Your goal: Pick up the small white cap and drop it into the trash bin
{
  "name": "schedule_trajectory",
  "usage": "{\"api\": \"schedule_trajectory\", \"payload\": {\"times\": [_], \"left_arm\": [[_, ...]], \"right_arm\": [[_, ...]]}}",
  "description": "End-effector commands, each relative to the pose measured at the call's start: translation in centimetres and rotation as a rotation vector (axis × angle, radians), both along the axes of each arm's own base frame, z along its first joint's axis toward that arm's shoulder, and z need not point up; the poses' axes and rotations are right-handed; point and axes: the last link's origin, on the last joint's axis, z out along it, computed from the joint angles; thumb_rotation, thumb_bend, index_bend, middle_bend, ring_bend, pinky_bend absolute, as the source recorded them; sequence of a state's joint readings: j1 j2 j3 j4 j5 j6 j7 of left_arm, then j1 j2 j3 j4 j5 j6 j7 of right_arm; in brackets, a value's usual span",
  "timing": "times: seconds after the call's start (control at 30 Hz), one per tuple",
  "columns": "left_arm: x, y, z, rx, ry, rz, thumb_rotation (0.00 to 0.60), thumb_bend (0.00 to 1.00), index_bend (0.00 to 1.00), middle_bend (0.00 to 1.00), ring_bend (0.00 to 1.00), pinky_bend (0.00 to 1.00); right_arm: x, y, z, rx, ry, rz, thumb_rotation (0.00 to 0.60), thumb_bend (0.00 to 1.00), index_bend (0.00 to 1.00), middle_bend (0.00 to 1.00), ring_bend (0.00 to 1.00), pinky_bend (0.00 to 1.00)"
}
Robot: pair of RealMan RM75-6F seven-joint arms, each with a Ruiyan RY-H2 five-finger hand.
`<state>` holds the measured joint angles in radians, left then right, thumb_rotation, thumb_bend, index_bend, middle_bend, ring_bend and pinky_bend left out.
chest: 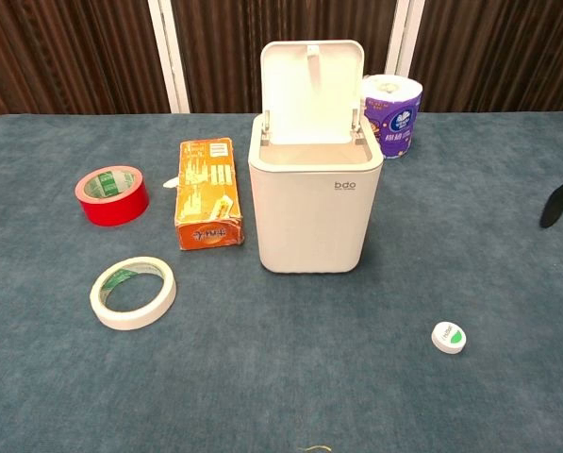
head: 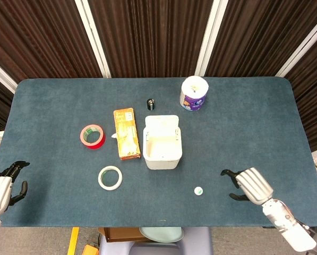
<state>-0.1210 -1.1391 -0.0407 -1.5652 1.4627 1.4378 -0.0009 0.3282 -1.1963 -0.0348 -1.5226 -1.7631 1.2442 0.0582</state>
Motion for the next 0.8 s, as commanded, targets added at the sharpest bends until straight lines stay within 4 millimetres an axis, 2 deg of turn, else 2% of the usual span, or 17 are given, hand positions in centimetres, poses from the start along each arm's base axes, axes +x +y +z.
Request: {"api": "schedule_trajectory", "payload": {"times": [0.03,0.43,0.8], "left_arm": [[0.0,0.0,0.1,0.002,-0.001,0.004,0.600,0.56,0.22,0.21,0.34,0.49],[-0.3,0.1,0.3,-0.001,-0.010,0.027,0.600,0.56,0.22,0.23,0.35,0.49],[-0.4,0.1,0.4,-0.002,-0.012,0.036,0.600,0.56,0.22,0.23,0.35,0.49]], "right_arm": [[1.4,-0.9,-1.5,0.075,0.034,0.029,0.600,0.15,0.49,0.82,0.85,1.00],[2.7,-2.3,-5.6,0.201,0.071,0.055,0.600,0.20,0.50,0.82,0.85,1.00],[2.6,-3.5,-8.4,0.246,0.097,0.043,0.600,0.26,0.54,0.82,0.85,1.00]]}}
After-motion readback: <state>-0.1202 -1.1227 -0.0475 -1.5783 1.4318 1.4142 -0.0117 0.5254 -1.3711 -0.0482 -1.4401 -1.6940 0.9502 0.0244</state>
